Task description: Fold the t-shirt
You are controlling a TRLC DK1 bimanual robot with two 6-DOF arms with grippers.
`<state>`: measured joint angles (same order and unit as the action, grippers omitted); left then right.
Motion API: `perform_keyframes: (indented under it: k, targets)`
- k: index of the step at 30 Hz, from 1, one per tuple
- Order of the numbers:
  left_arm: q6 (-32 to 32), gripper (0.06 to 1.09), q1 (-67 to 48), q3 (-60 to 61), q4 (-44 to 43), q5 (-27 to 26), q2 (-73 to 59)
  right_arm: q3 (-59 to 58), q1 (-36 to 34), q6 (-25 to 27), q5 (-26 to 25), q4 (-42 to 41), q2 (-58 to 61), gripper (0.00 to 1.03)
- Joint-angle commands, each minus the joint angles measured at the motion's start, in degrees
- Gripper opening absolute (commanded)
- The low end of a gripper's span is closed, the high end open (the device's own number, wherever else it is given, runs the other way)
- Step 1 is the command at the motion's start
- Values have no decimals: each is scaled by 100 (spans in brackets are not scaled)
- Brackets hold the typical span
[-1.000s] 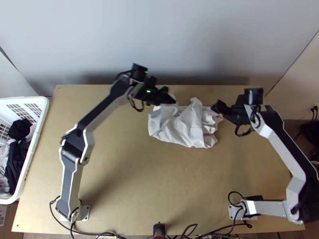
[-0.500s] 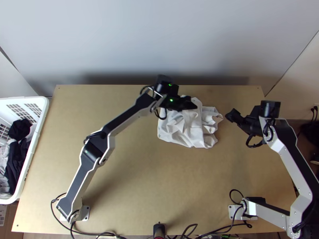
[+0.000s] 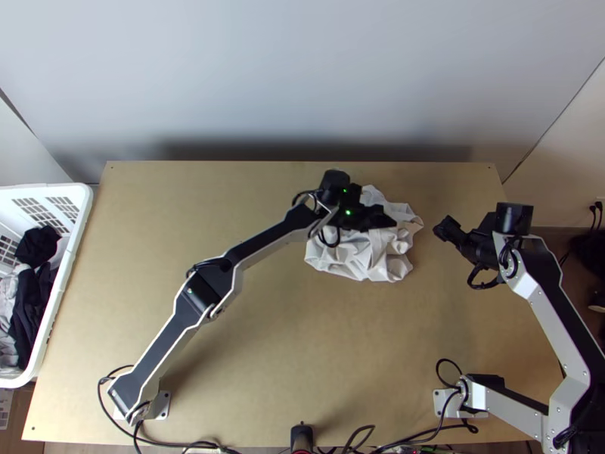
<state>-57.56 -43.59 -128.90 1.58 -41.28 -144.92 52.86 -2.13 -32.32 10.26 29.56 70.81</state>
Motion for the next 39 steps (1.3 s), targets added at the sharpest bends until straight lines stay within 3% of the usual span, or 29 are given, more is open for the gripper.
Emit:
perform_keyframes:
  k: [1,6,11,25,32,33,34,37,39]
  targets:
    - [-291,9,-343,-30,-361,14,-317,-127,-42,-3,-77,-65,21,98]
    - [-264,9,-404,-91,-115,67,-361,-118,-68,-3,-95,-65,12,98]
    - [149,9,-396,-188,351,269,-344,-162,-68,-3,-95,-82,21,98]
    - [1634,9,-580,-364,1204,1473,-379,-285,-33,-126,-103,-144,3,98]
    - [1906,9,-475,-425,1195,1772,-282,-329,-33,-126,-103,-179,3,98]
    - [1898,19,-457,-425,1195,1772,-273,-329,-33,-143,-103,-188,3,98]
    - [1906,36,-439,-425,1195,1763,-265,-329,-24,-152,-103,-196,3,98]
    - [1898,97,-422,-417,1204,1614,-238,-329,-15,-161,-103,-205,3,98]
    - [1889,99,-422,-425,1257,1544,-221,-329,-7,-161,-103,-205,3,98]
